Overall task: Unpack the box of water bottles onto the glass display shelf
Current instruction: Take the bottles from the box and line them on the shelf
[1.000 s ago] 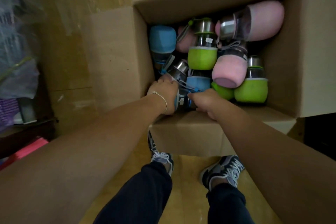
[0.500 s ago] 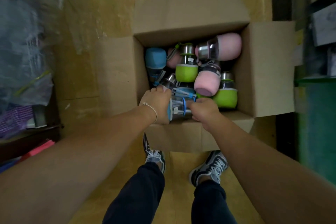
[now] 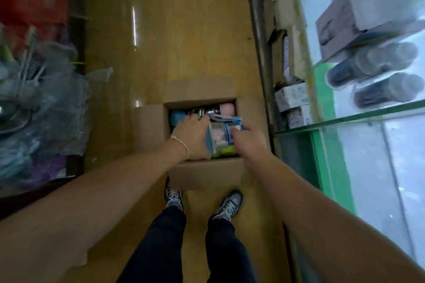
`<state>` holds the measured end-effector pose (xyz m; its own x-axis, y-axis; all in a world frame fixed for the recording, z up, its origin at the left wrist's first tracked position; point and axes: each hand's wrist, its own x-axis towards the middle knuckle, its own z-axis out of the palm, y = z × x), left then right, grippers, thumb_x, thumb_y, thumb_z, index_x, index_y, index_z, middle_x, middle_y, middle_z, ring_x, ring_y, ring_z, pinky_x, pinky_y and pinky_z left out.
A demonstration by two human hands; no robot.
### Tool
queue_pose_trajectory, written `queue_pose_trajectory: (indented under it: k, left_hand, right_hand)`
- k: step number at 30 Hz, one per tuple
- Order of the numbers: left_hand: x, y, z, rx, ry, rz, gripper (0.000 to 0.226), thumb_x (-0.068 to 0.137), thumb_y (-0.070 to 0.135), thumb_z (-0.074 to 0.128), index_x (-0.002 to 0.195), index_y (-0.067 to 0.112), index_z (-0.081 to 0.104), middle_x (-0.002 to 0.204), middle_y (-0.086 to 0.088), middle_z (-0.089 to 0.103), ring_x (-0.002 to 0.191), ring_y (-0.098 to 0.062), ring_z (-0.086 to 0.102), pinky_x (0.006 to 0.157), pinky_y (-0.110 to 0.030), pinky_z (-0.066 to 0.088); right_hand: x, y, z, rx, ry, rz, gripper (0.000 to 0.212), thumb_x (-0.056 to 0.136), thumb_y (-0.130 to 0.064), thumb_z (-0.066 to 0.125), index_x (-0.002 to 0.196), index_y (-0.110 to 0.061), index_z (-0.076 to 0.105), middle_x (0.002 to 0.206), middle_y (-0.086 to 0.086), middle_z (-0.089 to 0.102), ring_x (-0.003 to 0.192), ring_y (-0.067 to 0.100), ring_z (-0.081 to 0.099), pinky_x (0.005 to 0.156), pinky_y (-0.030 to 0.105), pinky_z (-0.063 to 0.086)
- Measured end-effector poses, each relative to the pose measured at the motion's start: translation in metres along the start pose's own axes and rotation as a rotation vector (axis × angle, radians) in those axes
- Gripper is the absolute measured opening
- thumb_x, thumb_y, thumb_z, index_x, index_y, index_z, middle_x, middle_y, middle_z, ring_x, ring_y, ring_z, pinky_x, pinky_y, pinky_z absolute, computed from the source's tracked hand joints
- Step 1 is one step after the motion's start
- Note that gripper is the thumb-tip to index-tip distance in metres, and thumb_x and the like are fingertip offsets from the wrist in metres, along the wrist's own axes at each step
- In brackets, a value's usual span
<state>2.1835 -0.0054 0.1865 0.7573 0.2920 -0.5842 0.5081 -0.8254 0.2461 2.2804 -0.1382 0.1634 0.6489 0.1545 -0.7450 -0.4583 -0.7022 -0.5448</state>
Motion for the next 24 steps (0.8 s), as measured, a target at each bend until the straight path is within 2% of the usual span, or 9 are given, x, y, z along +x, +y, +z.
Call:
queue_pose_trajectory:
  k: [2, 4, 8, 10, 13, 17, 20, 22, 24]
  left_hand:
    - [-0.018, 0.022, -0.045, 0.003, 0.047, 0.008, 0.084, 0.055, 0.055, 0.081, 0.121, 0.018, 0.044, 0.114, -0.008, 0.051, 0.107, -0.029, 0.051, 0.087, -0.04, 0.049]
    - [-0.033, 0.041, -0.086, -0.006, 0.104, 0.026, 0.082, 0.049, 0.057, 0.078, 0.115, 0.019, 0.046, 0.109, -0.006, 0.052, 0.106, -0.029, 0.051, 0.084, -0.039, 0.051]
    - [-0.062, 0.074, -0.154, -0.032, 0.281, 0.074, 0.083, 0.052, 0.057, 0.079, 0.119, 0.019, 0.046, 0.112, -0.009, 0.05, 0.107, -0.029, 0.05, 0.087, -0.038, 0.048]
    - [-0.08, 0.089, -0.186, -0.018, 0.35, 0.104, 0.084, 0.055, 0.056, 0.082, 0.119, 0.017, 0.044, 0.115, -0.01, 0.049, 0.109, -0.029, 0.049, 0.088, -0.038, 0.047]
    - [-0.102, 0.105, -0.233, 0.009, 0.424, 0.168, 0.087, 0.054, 0.057, 0.083, 0.122, 0.02, 0.043, 0.115, -0.007, 0.049, 0.109, -0.027, 0.049, 0.084, -0.037, 0.048]
    - [-0.132, 0.123, -0.289, -0.037, 0.512, 0.259, 0.083, 0.055, 0.053, 0.084, 0.117, 0.021, 0.039, 0.114, -0.007, 0.045, 0.103, -0.026, 0.049, 0.072, -0.034, 0.044]
    - [-0.156, 0.136, -0.328, -0.051, 0.606, 0.344, 0.08, 0.054, 0.056, 0.079, 0.113, 0.022, 0.037, 0.11, -0.006, 0.045, 0.104, -0.026, 0.049, 0.078, -0.038, 0.05]
    - [-0.172, 0.148, -0.352, -0.059, 0.669, 0.387, 0.081, 0.053, 0.056, 0.08, 0.114, 0.021, 0.038, 0.112, -0.007, 0.046, 0.105, -0.027, 0.05, 0.084, -0.043, 0.052]
    - [-0.188, 0.161, -0.37, -0.078, 0.734, 0.445, 0.086, 0.053, 0.056, 0.081, 0.119, 0.019, 0.04, 0.117, -0.006, 0.046, 0.106, -0.027, 0.049, 0.087, -0.043, 0.052]
  right_hand:
    - [-0.028, -0.037, -0.032, 0.01, 0.033, -0.065, 0.026, 0.084, -0.034, 0.066, 0.108, -0.023, 0.064, 0.096, -0.003, 0.066, 0.093, 0.022, 0.067, 0.084, 0.045, 0.059]
    - [-0.053, -0.072, -0.061, 0.022, 0.074, -0.147, 0.012, 0.085, -0.032, 0.066, 0.09, -0.025, 0.057, 0.089, -0.004, 0.062, 0.094, 0.025, 0.066, 0.084, 0.048, 0.059]
    - [-0.095, -0.129, -0.108, 0.02, 0.132, -0.308, 0.027, 0.075, -0.037, 0.061, 0.08, -0.011, 0.063, 0.076, 0.005, 0.066, 0.073, 0.027, 0.066, 0.062, 0.044, 0.055]
    - [-0.12, -0.154, -0.131, 0.021, 0.152, -0.362, 0.032, 0.072, -0.038, 0.057, 0.082, -0.009, 0.066, 0.074, 0.009, 0.067, 0.067, 0.027, 0.065, 0.058, 0.04, 0.052]
    - [-0.161, -0.19, -0.161, 0.022, 0.202, -0.462, 0.024, 0.072, -0.035, 0.055, 0.07, -0.012, 0.06, 0.066, 0.01, 0.056, 0.06, 0.024, 0.054, 0.056, 0.038, 0.042]
    - [-0.224, -0.233, -0.196, 0.068, 0.298, -0.566, 0.015, 0.081, -0.032, 0.056, 0.079, -0.017, 0.055, 0.072, 0.01, 0.05, 0.058, 0.022, 0.042, 0.054, 0.035, 0.035]
    - [-0.268, -0.259, -0.217, 0.087, 0.415, -0.623, 0.035, 0.08, -0.04, 0.057, 0.1, -0.012, 0.064, 0.09, 0.007, 0.069, 0.063, 0.023, 0.058, 0.054, 0.034, 0.047]
    - [-0.3, -0.271, -0.231, 0.098, 0.518, -0.686, 0.036, 0.081, -0.041, 0.058, 0.108, -0.017, 0.064, 0.103, 0.007, 0.069, 0.081, 0.024, 0.066, 0.07, 0.042, 0.058]
    - [-0.333, -0.279, -0.247, 0.076, 0.624, -0.742, 0.039, 0.085, -0.041, 0.058, 0.118, -0.019, 0.062, 0.108, 0.005, 0.066, 0.091, 0.024, 0.066, 0.082, 0.043, 0.058]
